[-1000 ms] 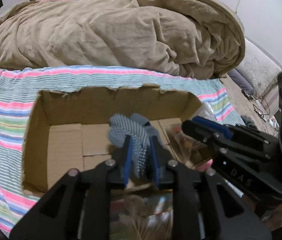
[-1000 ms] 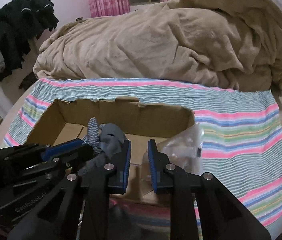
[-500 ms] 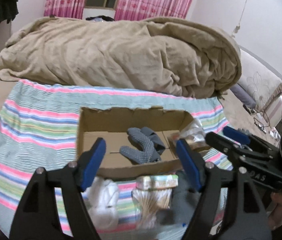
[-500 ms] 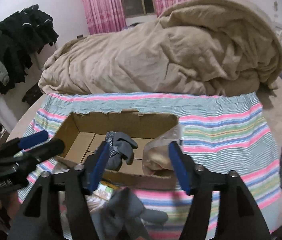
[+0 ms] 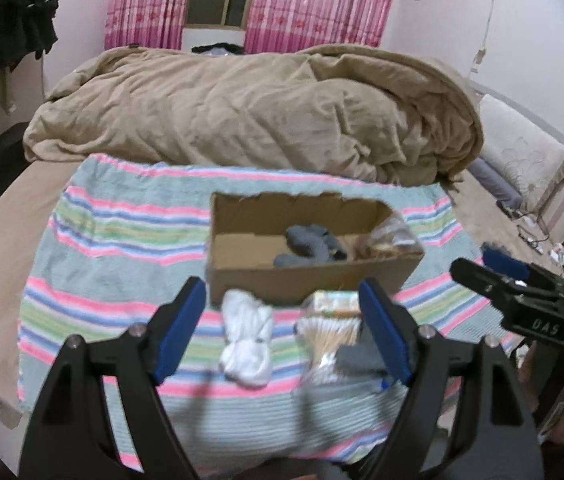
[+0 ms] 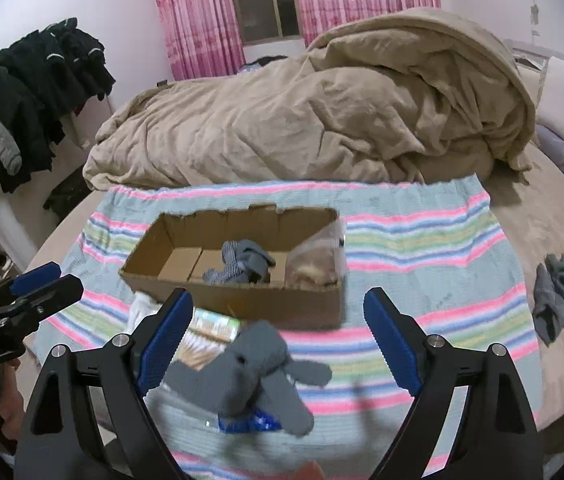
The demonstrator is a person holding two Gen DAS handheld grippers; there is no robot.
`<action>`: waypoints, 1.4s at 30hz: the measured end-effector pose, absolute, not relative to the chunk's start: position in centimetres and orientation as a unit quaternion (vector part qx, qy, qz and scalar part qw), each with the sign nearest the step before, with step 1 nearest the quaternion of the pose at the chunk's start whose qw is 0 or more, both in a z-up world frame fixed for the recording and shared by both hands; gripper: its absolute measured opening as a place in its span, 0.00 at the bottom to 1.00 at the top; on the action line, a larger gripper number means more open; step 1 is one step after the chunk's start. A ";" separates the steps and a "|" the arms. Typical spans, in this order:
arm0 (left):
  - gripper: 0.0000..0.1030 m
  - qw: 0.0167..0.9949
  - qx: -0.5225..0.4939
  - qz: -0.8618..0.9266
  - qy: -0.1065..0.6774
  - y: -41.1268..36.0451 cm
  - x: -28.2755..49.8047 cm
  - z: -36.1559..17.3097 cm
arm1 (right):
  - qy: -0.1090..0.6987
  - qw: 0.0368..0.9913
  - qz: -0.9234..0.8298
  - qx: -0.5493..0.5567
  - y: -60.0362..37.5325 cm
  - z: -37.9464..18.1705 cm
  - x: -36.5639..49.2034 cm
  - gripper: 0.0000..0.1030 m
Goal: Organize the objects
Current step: 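Grasp the white socks with the left tool while the right tool grasps the grey knit glove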
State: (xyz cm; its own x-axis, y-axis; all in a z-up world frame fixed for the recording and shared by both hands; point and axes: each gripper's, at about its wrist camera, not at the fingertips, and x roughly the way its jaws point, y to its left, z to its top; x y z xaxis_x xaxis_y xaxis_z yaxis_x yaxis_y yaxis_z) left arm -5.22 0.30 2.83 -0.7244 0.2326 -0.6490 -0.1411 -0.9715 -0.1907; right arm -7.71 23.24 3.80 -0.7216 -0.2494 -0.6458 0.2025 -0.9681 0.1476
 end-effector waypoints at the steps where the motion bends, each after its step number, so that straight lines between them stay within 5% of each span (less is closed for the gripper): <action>1: 0.78 0.097 -0.362 0.925 -0.063 0.2 -5.1 2.4 | -0.034 0.122 -0.926 0.357 23.2 3.5 -7.4 0.87; 29: 0.76 0.072 -0.448 0.891 -0.028 0.4 -8.7 -8.1 | -0.056 0.150 -0.882 0.443 20.9 -5.7 -9.6 0.86; 30: 0.72 0.072 -0.448 0.891 -0.027 0.4 -8.8 -8.3 | -0.060 0.153 -0.881 0.444 20.9 -6.0 -9.7 0.85; 32: 0.60 0.072 -0.454 0.887 -0.026 0.5 -9.0 -8.9 | -0.063 0.161 -0.876 0.451 20.7 -6.4 -10.1 0.66; 37: 0.38 0.092 -0.459 0.883 -0.031 1.0 -8.8 -9.5 | -0.060 0.176 -0.868 0.460 20.1 -6.6 -10.3 0.53; 42: 0.33 0.104 -0.451 0.886 -0.042 1.1 -8.0 -8.5 | -0.067 0.180 -0.870 0.454 20.5 -6.2 -9.8 0.45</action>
